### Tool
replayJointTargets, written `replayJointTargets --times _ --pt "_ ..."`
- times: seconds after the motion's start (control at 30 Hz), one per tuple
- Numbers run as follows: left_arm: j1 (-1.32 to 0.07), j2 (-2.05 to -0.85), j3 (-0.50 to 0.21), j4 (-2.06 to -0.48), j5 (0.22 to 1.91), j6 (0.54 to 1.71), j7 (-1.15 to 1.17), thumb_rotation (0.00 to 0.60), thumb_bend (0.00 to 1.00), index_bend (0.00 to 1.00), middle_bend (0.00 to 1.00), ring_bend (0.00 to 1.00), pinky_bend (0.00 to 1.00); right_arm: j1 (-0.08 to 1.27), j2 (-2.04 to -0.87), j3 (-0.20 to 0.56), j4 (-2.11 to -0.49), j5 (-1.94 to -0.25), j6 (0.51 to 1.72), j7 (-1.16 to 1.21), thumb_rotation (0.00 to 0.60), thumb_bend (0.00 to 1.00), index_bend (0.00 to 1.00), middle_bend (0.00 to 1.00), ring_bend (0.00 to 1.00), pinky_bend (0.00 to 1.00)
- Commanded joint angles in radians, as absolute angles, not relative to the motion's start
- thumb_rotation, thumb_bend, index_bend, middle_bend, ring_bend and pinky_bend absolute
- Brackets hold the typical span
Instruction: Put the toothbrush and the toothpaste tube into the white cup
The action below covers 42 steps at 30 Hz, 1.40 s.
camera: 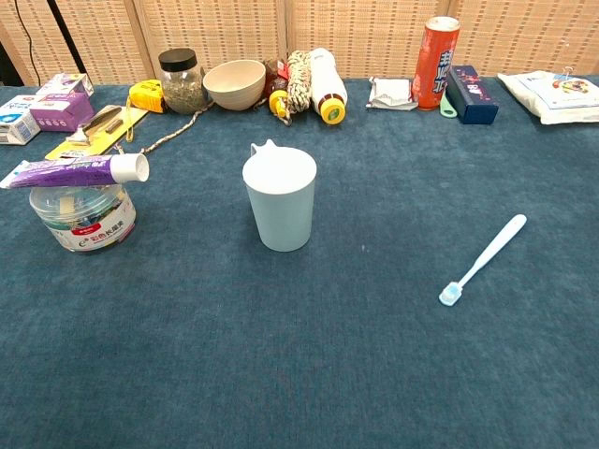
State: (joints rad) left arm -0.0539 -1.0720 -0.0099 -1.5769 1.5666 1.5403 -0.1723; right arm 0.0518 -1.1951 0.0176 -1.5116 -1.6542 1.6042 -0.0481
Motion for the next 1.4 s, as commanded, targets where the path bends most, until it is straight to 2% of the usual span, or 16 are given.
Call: replayJointTargets --times 0.03,0.27,0.5,0.67,0.93,1.17,1.4 --pt "-0.054 -1.073 -0.010 -1.577 1.566 1.541 -0.170 0.600 0.01 0.00 0.00 0.00 0.00 0.052 -1.195 0.017 -1.511 -1.655 1.603 -0.048 0.600 0.02 0.00 0.00 0.00 0.00" --pt "-0.049 -1.073 -0.008 -1.577 1.571 1.550 -0.171 0.600 0.01 0.00 0.00 0.00 0.00 0.075 -1.192 0.007 -1.503 -1.668 1.561 -0.011 0.600 0.02 0.00 0.00 0.00 0.00" --pt "-0.043 -1.067 -0.003 -1.580 1.584 1.561 -0.181 0.600 0.01 0.00 0.00 0.00 0.00 0.207 -1.132 -0.033 -1.486 -1.743 1.367 0.130 0.600 0.02 0.04 0.00 0.00 0.00" --pt "-0.041 -1.066 0.001 -1.585 1.588 1.563 -0.174 0.600 0.01 0.00 0.00 0.00 0.00 0.306 -1.108 -0.016 -1.488 -1.763 1.253 0.141 0.600 0.03 0.09 0.00 0.00 0.00" --pt "-0.027 -1.067 0.022 -1.599 1.620 1.579 -0.137 0.600 0.01 0.00 0.00 0.00 0.00 0.426 -1.137 0.015 -1.491 -1.740 1.096 0.092 0.600 0.04 0.16 0.00 0.00 0.00" --pt "-0.022 -1.072 0.048 -1.613 1.664 1.580 -0.079 0.600 0.01 0.00 0.00 0.00 0.00 0.505 -1.183 0.039 -1.462 -1.688 0.975 0.024 0.600 0.09 0.23 0.01 0.00 0.00" --pt "-0.027 -1.075 0.048 -1.623 1.657 1.562 -0.053 0.600 0.01 0.00 0.00 0.00 0.00 0.553 -1.229 0.038 -1.420 -1.661 0.906 -0.017 0.600 0.23 0.30 0.04 0.00 0.00"
